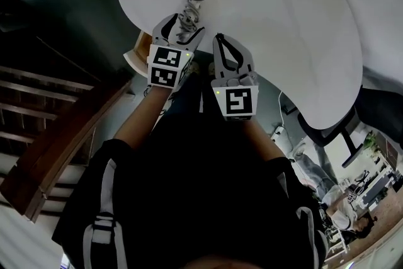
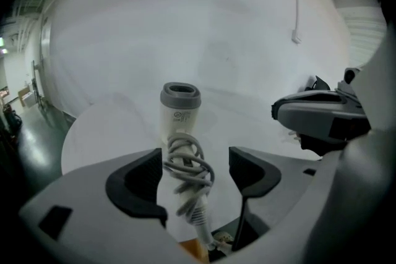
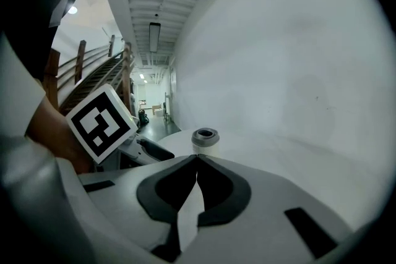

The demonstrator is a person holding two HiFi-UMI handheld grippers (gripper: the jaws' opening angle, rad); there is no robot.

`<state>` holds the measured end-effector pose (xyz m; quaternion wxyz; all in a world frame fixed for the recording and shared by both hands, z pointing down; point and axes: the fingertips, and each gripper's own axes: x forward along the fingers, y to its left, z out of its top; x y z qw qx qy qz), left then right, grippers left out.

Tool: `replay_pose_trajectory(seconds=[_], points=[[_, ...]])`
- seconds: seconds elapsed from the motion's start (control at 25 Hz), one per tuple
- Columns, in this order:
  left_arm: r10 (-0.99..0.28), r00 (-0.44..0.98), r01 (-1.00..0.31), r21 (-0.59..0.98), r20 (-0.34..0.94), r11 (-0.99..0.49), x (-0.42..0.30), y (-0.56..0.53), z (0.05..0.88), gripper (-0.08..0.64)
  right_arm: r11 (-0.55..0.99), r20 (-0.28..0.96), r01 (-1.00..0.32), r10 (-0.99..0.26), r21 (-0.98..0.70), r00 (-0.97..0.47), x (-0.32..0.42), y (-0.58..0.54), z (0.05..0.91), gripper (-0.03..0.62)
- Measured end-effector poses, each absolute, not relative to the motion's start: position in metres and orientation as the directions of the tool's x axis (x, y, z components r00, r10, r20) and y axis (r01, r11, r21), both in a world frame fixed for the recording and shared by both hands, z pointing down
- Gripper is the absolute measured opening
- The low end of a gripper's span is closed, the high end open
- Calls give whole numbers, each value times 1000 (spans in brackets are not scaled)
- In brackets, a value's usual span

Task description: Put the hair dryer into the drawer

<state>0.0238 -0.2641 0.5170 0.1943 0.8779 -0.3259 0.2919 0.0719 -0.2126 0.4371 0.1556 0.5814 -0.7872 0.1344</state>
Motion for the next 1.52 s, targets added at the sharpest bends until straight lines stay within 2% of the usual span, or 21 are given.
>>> replay_pose_trajectory(seconds=[0.2, 0.36, 0.72, 0.84, 1.04, 1.52], points=[[-445, 588, -693, 137, 675, -708, 27, -276, 538, 354, 281, 376, -959, -886, -26, -270, 77, -215, 440, 21], [-381, 575, -673, 154, 724, -724, 32, -282, 553, 382, 261, 438, -965, -863, -40, -251, 79, -210, 452, 23], [-283, 486, -689, 164, 827, -706, 38, -279, 586, 385, 257, 454, -965, -854, -57, -255, 78, -203, 455, 21], [-296, 464, -685, 126, 835, -718, 36, -280, 587, 376, 266, 407, -963, -875, -51, -263, 79, -208, 445, 21], [-324, 472, -673, 98, 820, -733, 37, -277, 582, 328, 264, 404, -964, -878, -39, -256, 85, -201, 441, 21], [-400, 505, -696, 87, 765, -713, 18, -248, 566, 301, 320, 356, -948, -886, 3, -298, 75, -178, 428, 21]])
